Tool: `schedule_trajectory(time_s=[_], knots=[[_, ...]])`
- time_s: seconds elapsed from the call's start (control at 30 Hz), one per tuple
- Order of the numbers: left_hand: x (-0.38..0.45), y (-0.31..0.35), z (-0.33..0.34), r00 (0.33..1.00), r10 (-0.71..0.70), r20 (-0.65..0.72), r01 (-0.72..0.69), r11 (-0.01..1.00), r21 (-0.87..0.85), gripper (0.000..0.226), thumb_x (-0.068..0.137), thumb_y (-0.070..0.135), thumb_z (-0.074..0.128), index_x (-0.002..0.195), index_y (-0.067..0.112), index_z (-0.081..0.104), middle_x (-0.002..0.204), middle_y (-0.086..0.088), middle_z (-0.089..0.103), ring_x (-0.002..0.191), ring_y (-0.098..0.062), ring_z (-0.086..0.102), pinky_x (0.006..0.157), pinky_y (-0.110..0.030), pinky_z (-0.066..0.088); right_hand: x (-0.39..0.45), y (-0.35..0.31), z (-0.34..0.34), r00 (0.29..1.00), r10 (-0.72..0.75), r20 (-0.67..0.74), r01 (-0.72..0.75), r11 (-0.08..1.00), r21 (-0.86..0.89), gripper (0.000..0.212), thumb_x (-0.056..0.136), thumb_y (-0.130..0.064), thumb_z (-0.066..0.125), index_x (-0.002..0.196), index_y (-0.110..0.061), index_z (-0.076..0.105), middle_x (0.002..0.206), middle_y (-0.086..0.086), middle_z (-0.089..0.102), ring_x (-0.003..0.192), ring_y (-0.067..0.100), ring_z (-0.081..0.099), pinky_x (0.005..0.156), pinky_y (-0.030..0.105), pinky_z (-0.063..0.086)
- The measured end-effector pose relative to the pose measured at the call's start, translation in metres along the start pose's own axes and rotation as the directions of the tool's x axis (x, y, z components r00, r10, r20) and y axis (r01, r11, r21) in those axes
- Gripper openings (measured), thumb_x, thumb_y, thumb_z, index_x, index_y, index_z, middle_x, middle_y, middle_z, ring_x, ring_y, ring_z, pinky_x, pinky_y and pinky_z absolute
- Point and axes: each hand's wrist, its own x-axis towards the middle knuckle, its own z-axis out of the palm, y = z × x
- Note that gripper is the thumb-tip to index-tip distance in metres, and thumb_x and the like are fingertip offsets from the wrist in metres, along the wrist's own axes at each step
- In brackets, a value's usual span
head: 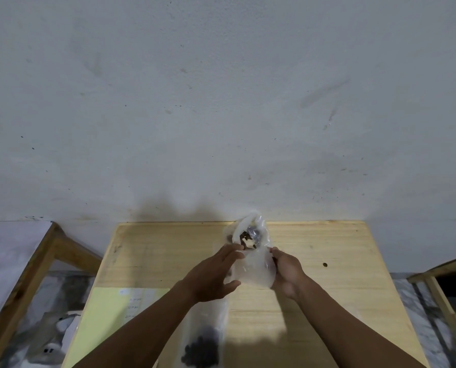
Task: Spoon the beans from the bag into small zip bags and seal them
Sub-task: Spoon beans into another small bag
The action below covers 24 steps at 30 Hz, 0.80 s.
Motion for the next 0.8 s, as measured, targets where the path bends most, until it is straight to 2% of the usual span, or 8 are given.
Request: schedule_trajectory(time_s=[0.07, 0.13, 0.2, 0.27, 0.3, 0.47, 0.67, 0.8], knots=[[-0.003, 0.001, -0.001, 1.0, 0.008, -0.005, -0.008, 1.0, -0.008, 0.056, 0.086, 0.046, 0.06, 0.133, 0.022, 0.041, 0.148, 0.009, 0.031, 0.11, -0.011, 0.055, 0.071, -0.025, 0.053, 0.005, -0.002, -0.002, 1.0, -0.003, -0.003, 0.003, 1.0, 0.03, 0.027, 0.102, -0.02, 0.043, 0.114, -0.004, 0.061, 0.114, 0.023, 0.064, 0.097, 0.036, 0.06, 0.089, 0.053, 0.053], [-0.006, 0.001, -0.003, 1.0, -0.008, -0.014, 0.008, 1.0, -0.01, 0.058, 0.087, 0.049, 0.059, 0.135, 0.023, 0.041, 0.148, 0.009, 0.032, 0.112, -0.009, 0.054, 0.075, -0.027, 0.056, 0.009, -0.004, -0.003, 1.0, -0.012, -0.025, 0.014, 0.998, 0.069, 0.027, 0.103, -0.024, 0.045, 0.114, -0.006, 0.062, 0.101, 0.016, 0.065, 0.089, 0.031, 0.059, 0.099, 0.05, 0.048], [-0.009, -0.001, -0.004, 0.999, -0.044, -0.03, 0.043, 0.999, -0.026, 0.061, 0.087, 0.052, 0.059, 0.137, 0.023, 0.04, 0.148, 0.009, 0.033, 0.117, -0.009, 0.052, 0.082, -0.025, 0.055, 0.01, -0.006, -0.003, 0.999, -0.016, -0.043, 0.02, 0.994, 0.106, 0.028, 0.103, -0.027, 0.046, 0.116, -0.008, 0.062, 0.085, 0.008, 0.065, 0.071, 0.021, 0.055, 0.079, 0.034, 0.052], [-0.012, -0.005, -0.006, 0.993, -0.096, -0.062, 0.093, 0.994, -0.055, 0.064, 0.086, 0.053, 0.061, 0.139, 0.022, 0.04, 0.147, 0.007, 0.036, 0.123, -0.009, 0.049, 0.091, -0.02, 0.049, 0.007, -0.01, -0.003, 0.997, -0.039, -0.064, 0.043, 0.997, 0.066, 0.026, 0.104, -0.025, 0.043, 0.115, -0.009, 0.059, 0.079, 0.006, 0.064, 0.058, 0.014, 0.048, 0.051, 0.023, 0.038], [-0.013, -0.008, -0.006, 0.988, -0.127, -0.083, 0.122, 0.99, -0.066, 0.066, 0.085, 0.054, 0.062, 0.139, 0.022, 0.041, 0.145, 0.007, 0.039, 0.125, -0.009, 0.047, 0.097, -0.021, 0.046, 0.005, -0.011, -0.003, 0.997, -0.058, -0.059, 0.061, 0.997, 0.047, 0.024, 0.104, -0.024, 0.04, 0.115, -0.009, 0.056, 0.077, 0.006, 0.062, 0.055, 0.013, 0.046, 0.046, 0.022, 0.032], [-0.015, -0.014, -0.007, 0.957, -0.242, -0.162, 0.227, 0.968, -0.109, 0.074, 0.08, 0.059, 0.062, 0.141, 0.02, 0.042, 0.141, 0.005, 0.047, 0.126, -0.011, 0.048, 0.106, -0.025, 0.038, -0.012, -0.013, -0.005, 0.987, -0.156, -0.04, 0.154, 0.987, -0.039, 0.027, 0.106, -0.022, 0.036, 0.109, -0.005, 0.056, 0.072, 0.007, 0.06, 0.047, 0.01, 0.049, 0.049, 0.023, 0.03], [-0.03, -0.009, -0.003, 0.917, -0.316, -0.245, 0.282, 0.946, -0.161, 0.064, 0.078, 0.052, 0.071, 0.129, 0.023, 0.047, 0.125, 0.01, 0.051, 0.1, -0.004, 0.05, 0.088, -0.022, 0.04, -0.017, -0.026, -0.019, 0.898, -0.423, -0.119, 0.385, 0.888, -0.25, 0.037, 0.105, -0.026, 0.04, 0.101, -0.002, 0.067, 0.071, 0.01, 0.064, 0.055, 0.017, 0.052, 0.056, 0.027, 0.038], [-0.037, -0.01, -0.001, 0.908, -0.344, -0.24, 0.321, 0.938, -0.132, 0.065, 0.077, 0.057, 0.069, 0.128, 0.024, 0.048, 0.122, 0.009, 0.053, 0.097, -0.004, 0.051, 0.087, -0.024, 0.043, -0.028, -0.045, -0.018, 0.848, -0.52, -0.104, 0.474, 0.831, -0.291, 0.036, 0.105, -0.029, 0.041, 0.096, -0.003, 0.066, 0.067, 0.009, 0.061, 0.052, 0.017, 0.049, 0.051, 0.024, 0.037]])
